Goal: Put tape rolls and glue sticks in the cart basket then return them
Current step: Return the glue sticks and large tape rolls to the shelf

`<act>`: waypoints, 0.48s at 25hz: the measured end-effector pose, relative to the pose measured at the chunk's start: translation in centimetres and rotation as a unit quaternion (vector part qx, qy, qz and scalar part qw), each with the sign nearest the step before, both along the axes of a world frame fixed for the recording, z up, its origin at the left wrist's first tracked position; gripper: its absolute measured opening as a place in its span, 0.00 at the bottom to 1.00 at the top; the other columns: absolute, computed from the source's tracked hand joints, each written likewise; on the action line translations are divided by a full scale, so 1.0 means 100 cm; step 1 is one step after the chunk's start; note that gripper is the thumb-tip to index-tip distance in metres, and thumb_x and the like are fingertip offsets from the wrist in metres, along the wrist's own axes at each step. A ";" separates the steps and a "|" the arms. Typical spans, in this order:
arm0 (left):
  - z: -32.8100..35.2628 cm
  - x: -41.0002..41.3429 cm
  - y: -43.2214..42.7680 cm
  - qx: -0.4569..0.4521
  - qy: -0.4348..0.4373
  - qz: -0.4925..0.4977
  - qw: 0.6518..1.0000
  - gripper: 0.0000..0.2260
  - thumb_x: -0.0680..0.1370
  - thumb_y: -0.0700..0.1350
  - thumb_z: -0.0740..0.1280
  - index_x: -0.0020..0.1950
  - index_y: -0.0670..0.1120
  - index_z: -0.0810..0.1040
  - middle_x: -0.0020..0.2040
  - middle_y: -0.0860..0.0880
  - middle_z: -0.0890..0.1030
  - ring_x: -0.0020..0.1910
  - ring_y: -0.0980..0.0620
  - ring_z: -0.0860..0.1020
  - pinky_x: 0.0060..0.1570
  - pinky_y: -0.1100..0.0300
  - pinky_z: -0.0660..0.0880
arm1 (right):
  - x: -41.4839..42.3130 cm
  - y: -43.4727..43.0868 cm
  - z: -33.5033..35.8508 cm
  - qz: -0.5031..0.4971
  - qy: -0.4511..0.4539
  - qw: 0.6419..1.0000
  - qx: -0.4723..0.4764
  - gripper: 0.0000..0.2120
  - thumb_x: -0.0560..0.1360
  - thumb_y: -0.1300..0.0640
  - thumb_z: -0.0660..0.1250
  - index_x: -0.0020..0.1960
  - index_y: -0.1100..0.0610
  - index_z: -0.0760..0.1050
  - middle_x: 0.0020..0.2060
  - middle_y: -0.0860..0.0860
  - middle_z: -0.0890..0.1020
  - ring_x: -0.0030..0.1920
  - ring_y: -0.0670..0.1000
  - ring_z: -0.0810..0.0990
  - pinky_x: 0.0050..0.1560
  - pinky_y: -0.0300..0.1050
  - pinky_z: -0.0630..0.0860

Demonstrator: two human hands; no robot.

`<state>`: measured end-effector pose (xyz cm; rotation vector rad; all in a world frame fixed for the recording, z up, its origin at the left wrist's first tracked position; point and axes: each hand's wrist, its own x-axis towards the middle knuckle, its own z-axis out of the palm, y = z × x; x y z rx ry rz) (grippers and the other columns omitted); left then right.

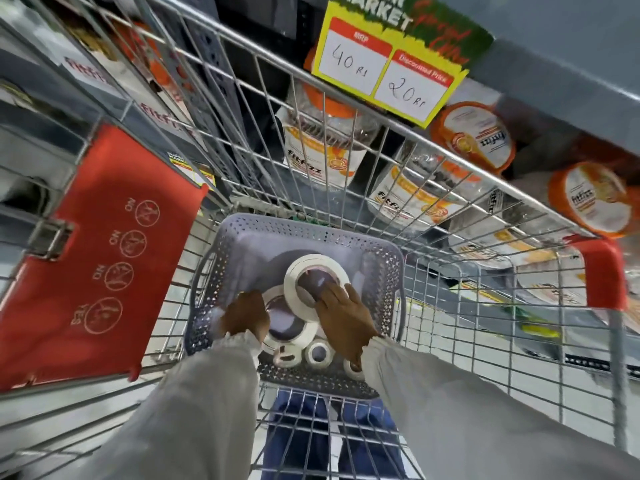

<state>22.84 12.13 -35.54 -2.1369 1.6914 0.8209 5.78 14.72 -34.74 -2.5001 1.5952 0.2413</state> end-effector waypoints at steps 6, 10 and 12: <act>0.052 0.009 -0.016 -0.095 0.022 0.054 0.994 0.15 0.74 0.42 0.63 0.60 0.39 0.69 0.54 0.34 0.77 0.52 0.34 0.78 0.49 0.46 0.75 | -0.007 0.007 0.045 0.019 -0.097 0.992 -0.072 0.10 0.64 0.63 0.72 0.46 0.59 0.78 0.42 0.54 0.82 0.46 0.57 0.81 0.59 0.54 0.75; 0.108 0.023 -0.030 -0.167 0.065 0.116 0.977 0.17 0.75 0.46 0.64 0.59 0.38 0.71 0.55 0.33 0.76 0.53 0.33 0.76 0.53 0.44 0.74 | 0.007 -0.003 0.103 0.028 -0.175 0.972 -0.156 0.10 0.66 0.65 0.71 0.47 0.59 0.77 0.45 0.56 0.82 0.49 0.57 0.80 0.63 0.56 0.71; 0.138 0.026 -0.029 -0.187 0.063 0.062 0.978 0.16 0.76 0.47 0.60 0.58 0.38 0.73 0.55 0.35 0.76 0.53 0.35 0.75 0.52 0.47 0.74 | 0.009 -0.011 0.130 0.030 -0.192 0.958 -0.210 0.09 0.68 0.65 0.67 0.48 0.60 0.75 0.47 0.59 0.81 0.52 0.59 0.79 0.64 0.59 0.69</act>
